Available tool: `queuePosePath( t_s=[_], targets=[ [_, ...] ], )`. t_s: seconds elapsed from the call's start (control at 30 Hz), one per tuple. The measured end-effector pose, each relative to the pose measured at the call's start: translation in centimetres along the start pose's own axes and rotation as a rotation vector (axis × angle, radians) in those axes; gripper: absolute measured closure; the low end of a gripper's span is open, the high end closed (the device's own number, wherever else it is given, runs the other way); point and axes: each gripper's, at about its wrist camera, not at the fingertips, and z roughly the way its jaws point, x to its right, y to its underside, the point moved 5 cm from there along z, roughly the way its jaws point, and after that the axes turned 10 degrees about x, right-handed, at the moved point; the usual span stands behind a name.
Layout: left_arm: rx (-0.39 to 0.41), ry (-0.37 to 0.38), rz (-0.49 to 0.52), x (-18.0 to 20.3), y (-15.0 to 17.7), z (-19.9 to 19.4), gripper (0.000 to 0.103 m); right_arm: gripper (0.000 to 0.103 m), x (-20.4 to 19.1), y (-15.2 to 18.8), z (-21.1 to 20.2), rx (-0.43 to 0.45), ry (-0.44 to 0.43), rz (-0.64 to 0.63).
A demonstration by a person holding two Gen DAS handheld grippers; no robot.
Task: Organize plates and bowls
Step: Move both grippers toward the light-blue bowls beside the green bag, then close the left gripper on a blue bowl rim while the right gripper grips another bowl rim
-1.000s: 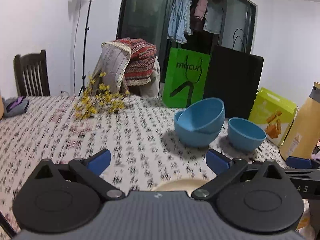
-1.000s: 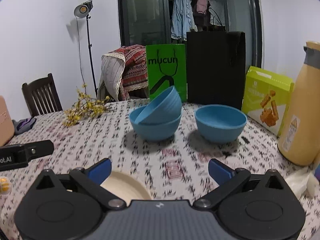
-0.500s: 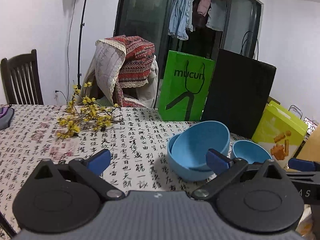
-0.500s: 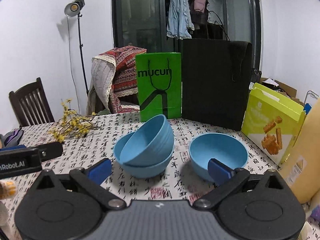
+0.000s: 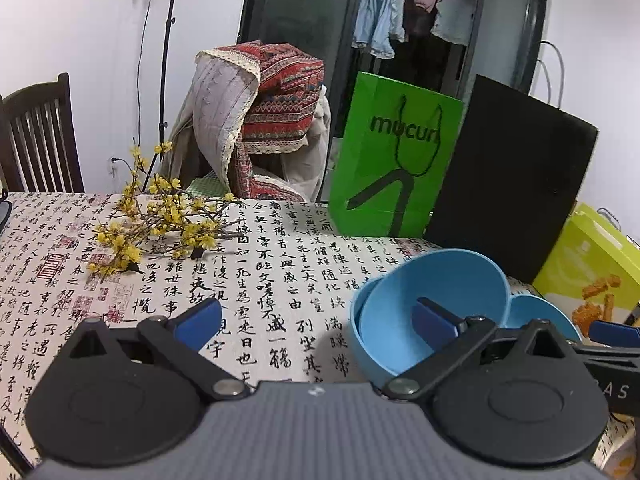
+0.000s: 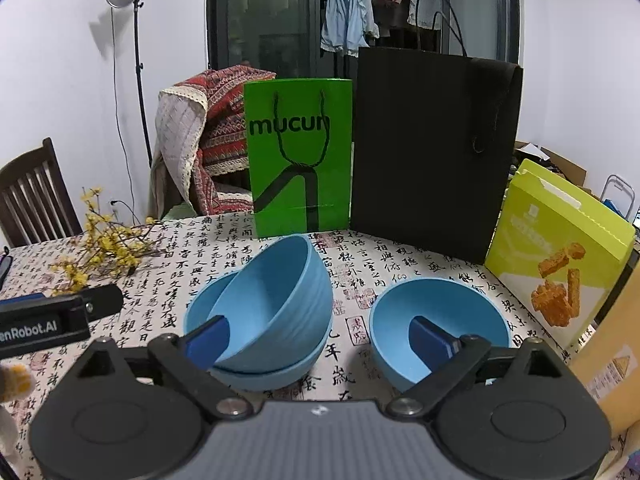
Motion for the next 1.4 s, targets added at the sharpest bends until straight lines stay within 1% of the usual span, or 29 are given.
queuePosePath(
  t_s=[0.3,0.37,0.43,0.5,0.57,0.6,0.63,0.73,0.77,0.8,0.83,0.93,1.1,1.23,1.3,1.33,1.4],
  targets=[
    [0.0,-0.025,-0.004,-0.1,-0.2,2.9,0.0,0.008,-0.7,-0.1,3.2,-0.03,0.004,0.0],
    [0.002,-0.032,-0.008,-0.1,-0.2,3.4,0.0,0.009,-0.8,-0.2,3.8,-0.034,0.009,-0.007],
    [0.0,-0.031,-0.012,-0.1,-0.2,4.0,0.0,0.017,-1.0,-0.3,4.6,-0.044,0.014,-0.011],
    [-0.001,-0.033,-0.014,-0.1,-0.2,4.5,0.0,0.017,-1.2,-0.2,5.2,-0.053,0.019,-0.018],
    [0.0,-0.029,-0.011,0.0,-0.1,4.9,0.001,0.02,-1.6,-0.3,5.9,-0.056,0.032,-0.036],
    [0.001,-0.026,-0.009,0.0,0.0,5.1,0.002,0.027,-1.8,-0.4,6.3,-0.057,0.043,-0.047],
    [0.001,-0.025,-0.008,0.1,0.0,5.3,0.004,0.036,-1.8,-0.4,6.5,-0.06,0.052,-0.051],
    [-0.005,-0.013,-0.008,0.3,0.2,5.9,0.008,0.049,-1.7,-0.3,7.7,-0.087,0.08,-0.046],
    [-0.008,-0.01,-0.009,0.3,0.3,6.1,0.009,0.051,-1.7,-0.3,8.2,-0.098,0.092,-0.04],
    [-0.012,-0.003,-0.009,0.5,0.4,6.2,0.012,0.057,-1.6,-0.3,8.6,-0.11,0.102,-0.032],
    [-0.015,0.006,-0.008,0.6,0.4,6.4,0.015,0.066,-1.4,-0.2,8.9,-0.121,0.109,-0.022],
    [-0.018,0.02,-0.006,1.0,0.7,6.7,0.019,0.083,-0.9,0.1,9.7,-0.162,0.119,0.045],
    [-0.026,0.057,-0.004,1.6,1.0,7.2,0.032,0.093,0.1,0.3,10.1,-0.172,0.15,0.127],
    [-0.038,0.087,-0.001,2.1,1.3,7.6,0.044,0.094,0.7,0.5,10.3,-0.176,0.141,0.199],
    [-0.039,0.098,0.0,2.3,1.5,7.8,0.048,0.094,0.8,0.5,10.3,-0.175,0.132,0.223],
    [-0.039,0.106,0.0,2.4,1.6,7.9,0.053,0.094,0.9,0.5,10.4,-0.175,0.128,0.232],
    [-0.04,0.123,0.003,2.6,1.7,8.2,0.06,0.096,1.0,0.6,10.4,-0.177,0.121,0.248]
  ],
)
